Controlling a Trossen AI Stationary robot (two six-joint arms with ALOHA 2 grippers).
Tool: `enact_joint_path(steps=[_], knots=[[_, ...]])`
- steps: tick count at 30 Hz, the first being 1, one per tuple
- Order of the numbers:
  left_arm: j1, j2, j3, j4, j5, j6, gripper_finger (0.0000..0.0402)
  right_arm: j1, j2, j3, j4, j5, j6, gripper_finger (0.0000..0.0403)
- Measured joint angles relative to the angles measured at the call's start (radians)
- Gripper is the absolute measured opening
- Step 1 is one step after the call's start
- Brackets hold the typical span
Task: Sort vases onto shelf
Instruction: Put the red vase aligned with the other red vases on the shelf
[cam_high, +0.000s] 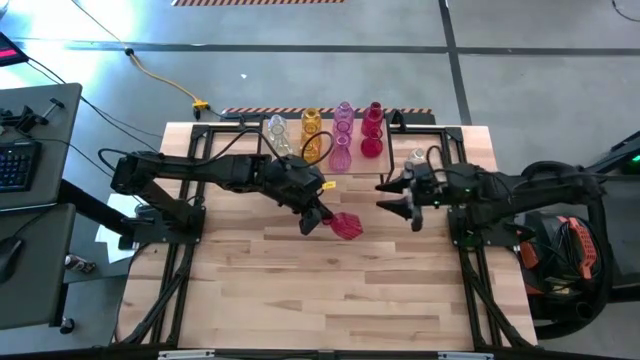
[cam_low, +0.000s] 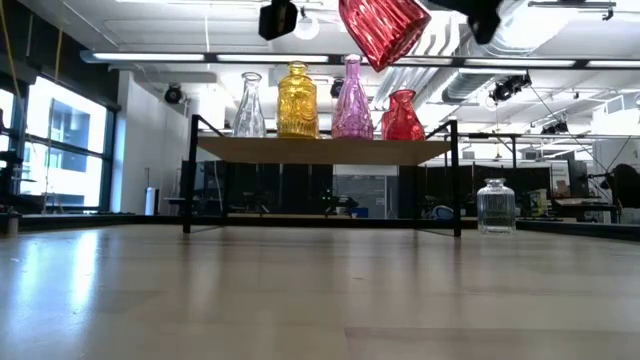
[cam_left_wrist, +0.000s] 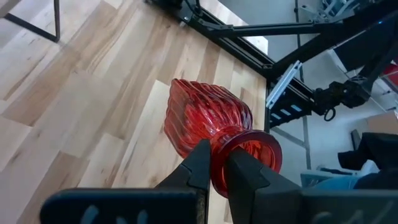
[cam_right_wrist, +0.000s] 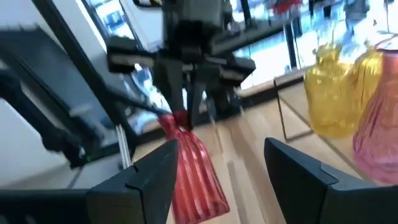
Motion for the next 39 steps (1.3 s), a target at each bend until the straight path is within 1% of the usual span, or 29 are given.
enact_joint_path(steps=[4, 8, 17, 21, 30, 34, 39], knots=[[0.0, 0.0, 0.0, -0.001, 0.002, 0.001, 0.0017, -0.025, 0.117, 0.114, -0.114, -0.101, -0.013, 0.0222], [0.0, 0.0, 0.0, -0.002, 0.002, 0.007, 0.0017, -0.03, 0.225, 0.208, -0.115, -0.203, -0.062, 0.0222], [0.0, 0.0, 0.0, -0.002, 0.002, 0.021, 0.0017, -0.03, 0.438, 0.368, -0.158, -0.296, -0.158, 0.0222], [0.0, 0.0, 0.0, -0.003, 0.002, 0.03, 0.0017, -0.03, 0.509, 0.414, -0.158, -0.3, -0.158, 0.0222], [-0.001, 0.001, -0.001, -0.026, 0.011, 0.045, 0.0017, -0.029, 0.59, 0.465, -0.164, -0.335, -0.184, 0.0222], [0.002, 0.002, -0.001, -0.039, 0.011, 0.046, 0.0017, -0.03, 0.6, 0.466, -0.164, -0.354, -0.184, 0.0222], [0.011, 0.002, -0.001, -0.06, 0.009, 0.048, 0.0017, -0.03, 0.602, 0.466, -0.166, -0.353, -0.184, 0.0222]])
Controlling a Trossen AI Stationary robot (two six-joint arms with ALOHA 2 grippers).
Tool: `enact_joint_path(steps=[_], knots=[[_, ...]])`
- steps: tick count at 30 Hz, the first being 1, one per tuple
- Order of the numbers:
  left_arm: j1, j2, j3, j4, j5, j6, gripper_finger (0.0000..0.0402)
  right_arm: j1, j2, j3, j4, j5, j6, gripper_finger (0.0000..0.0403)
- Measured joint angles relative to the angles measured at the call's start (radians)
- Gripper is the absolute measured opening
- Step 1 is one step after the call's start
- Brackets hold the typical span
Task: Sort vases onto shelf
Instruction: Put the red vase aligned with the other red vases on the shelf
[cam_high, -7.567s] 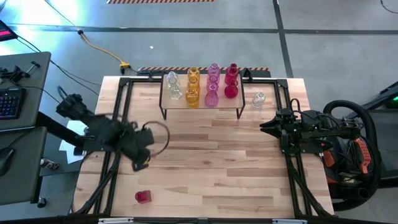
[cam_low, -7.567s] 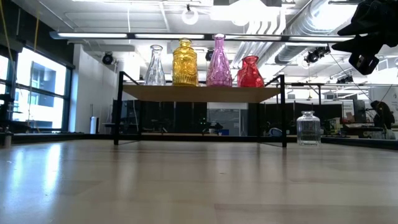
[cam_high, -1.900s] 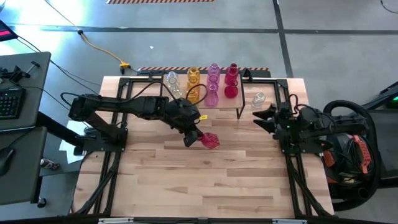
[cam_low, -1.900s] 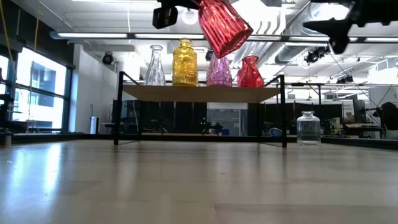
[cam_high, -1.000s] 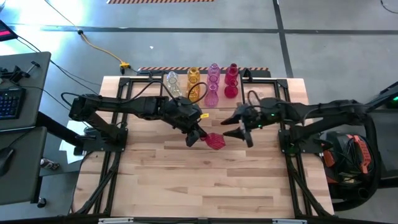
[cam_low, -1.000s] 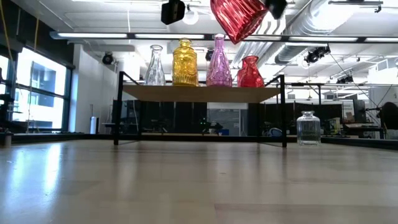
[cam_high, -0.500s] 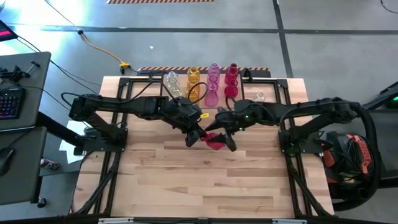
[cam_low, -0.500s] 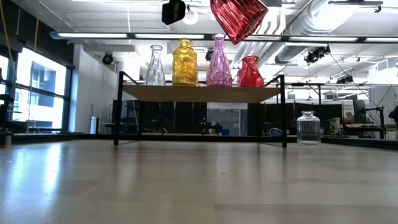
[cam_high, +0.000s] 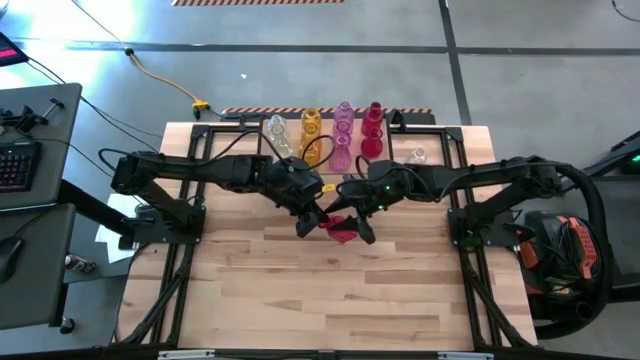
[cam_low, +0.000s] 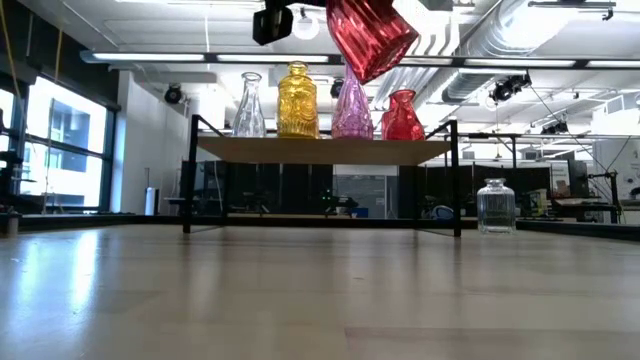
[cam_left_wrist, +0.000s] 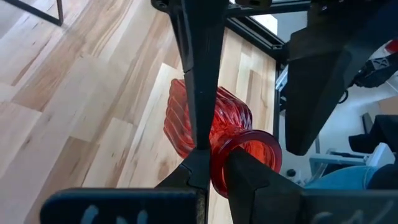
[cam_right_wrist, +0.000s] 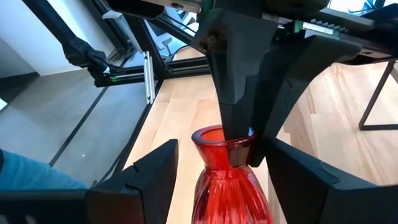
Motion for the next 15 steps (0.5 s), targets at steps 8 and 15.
enact_joint_path(steps=[8, 15], knots=[[0.001, 0.0, 0.0, 0.005, 0.004, 0.0, 0.0017, 0.001, 0.001, 0.0, -0.001, 0.036, -0.07, 0.0222], [0.001, 0.0, 0.0, 0.005, 0.004, 0.0, 0.0017, 0.002, 0.001, 0.0, -0.001, 0.038, -0.088, 0.0237]])
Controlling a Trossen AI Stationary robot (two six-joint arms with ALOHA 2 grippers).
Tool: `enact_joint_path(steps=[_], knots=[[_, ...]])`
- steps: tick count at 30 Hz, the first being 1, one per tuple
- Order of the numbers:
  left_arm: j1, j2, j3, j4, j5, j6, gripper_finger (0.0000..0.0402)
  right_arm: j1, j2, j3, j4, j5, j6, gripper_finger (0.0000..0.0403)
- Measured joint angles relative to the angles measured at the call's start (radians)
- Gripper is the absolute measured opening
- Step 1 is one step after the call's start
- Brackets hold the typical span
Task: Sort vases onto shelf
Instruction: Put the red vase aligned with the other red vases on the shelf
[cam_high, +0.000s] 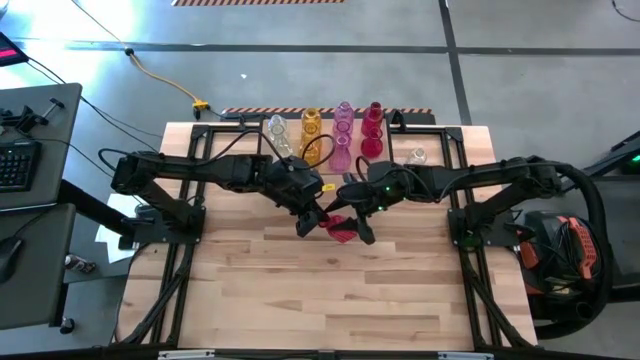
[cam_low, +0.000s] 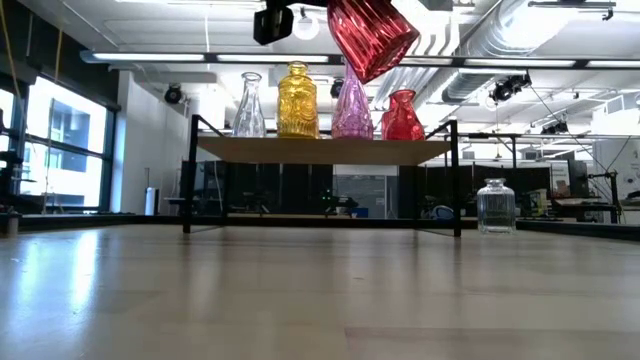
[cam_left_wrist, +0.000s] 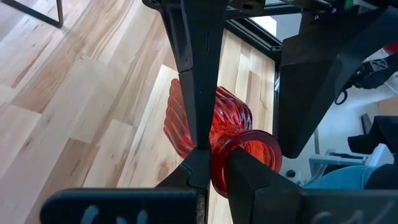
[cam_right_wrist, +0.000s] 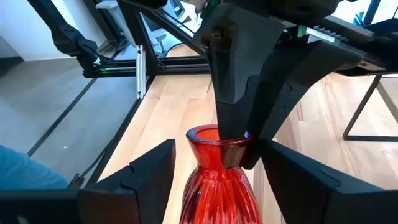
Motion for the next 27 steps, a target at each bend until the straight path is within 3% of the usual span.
enact_joint_path(steps=[27], knots=[[0.0, -0.002, 0.004, -0.044, 0.0, -0.07, 0.0017, 0.0, 0.039, -0.002, -0.039, 0.044, 0.161, 0.0248]])
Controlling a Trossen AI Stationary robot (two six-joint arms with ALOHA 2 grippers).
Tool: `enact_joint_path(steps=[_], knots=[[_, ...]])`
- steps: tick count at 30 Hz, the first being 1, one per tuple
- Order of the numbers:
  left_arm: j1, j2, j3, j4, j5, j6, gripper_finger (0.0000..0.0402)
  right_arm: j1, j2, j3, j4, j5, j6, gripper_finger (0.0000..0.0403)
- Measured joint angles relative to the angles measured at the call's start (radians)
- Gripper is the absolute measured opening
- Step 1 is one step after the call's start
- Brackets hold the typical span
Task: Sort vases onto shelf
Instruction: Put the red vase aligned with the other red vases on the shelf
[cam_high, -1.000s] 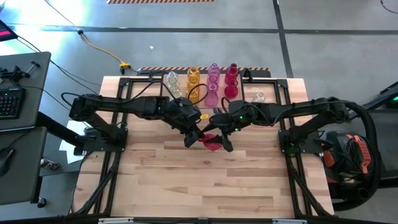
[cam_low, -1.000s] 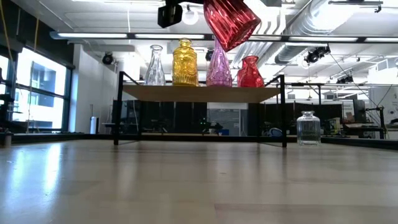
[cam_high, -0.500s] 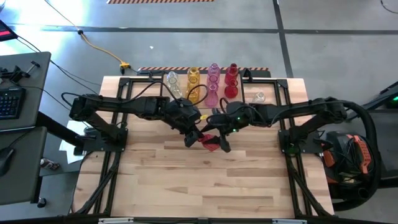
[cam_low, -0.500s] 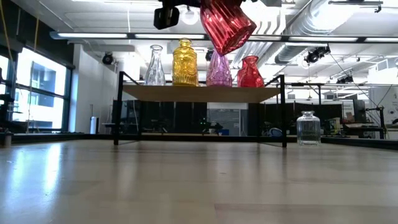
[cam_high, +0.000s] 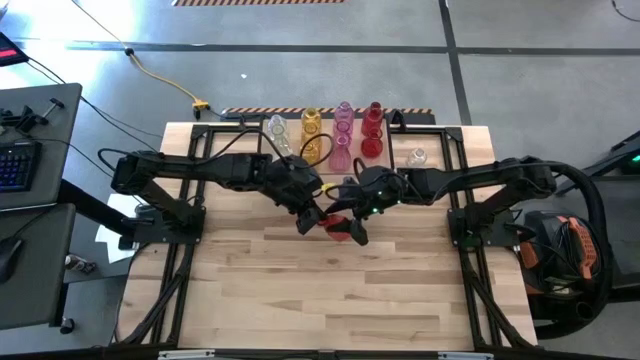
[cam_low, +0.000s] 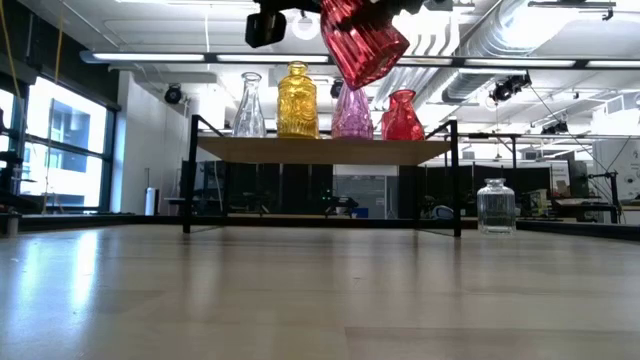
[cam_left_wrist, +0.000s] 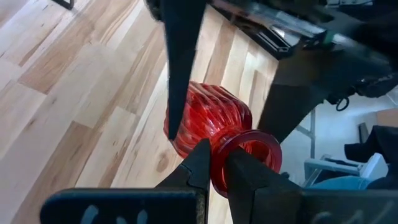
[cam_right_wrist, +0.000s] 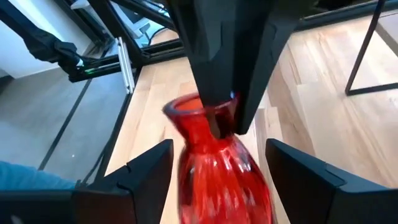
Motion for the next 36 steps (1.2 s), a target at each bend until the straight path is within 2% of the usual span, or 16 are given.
enact_joint_path(steps=[18, 21, 27, 36], knots=[[0.02, 0.0, -0.002, 0.039, 0.008, 0.025, 0.0017, 0.0, 0.032, 0.0, 0.078, 0.033, 0.0, 0.0244], [0.02, 0.0, -0.002, 0.037, 0.008, 0.025, 0.0017, 0.0, 0.032, 0.0, 0.078, 0.032, -0.002, 0.0223], [0.022, 0.0, -0.003, 0.04, 0.017, 0.028, 0.0017, 0.0, 0.032, 0.002, 0.081, 0.017, -0.015, 0.0149], [0.037, 0.001, -0.003, 0.043, 0.012, 0.019, 0.0034, -0.001, 0.031, 0.002, 0.076, 0.01, 0.002, 0.0147]])
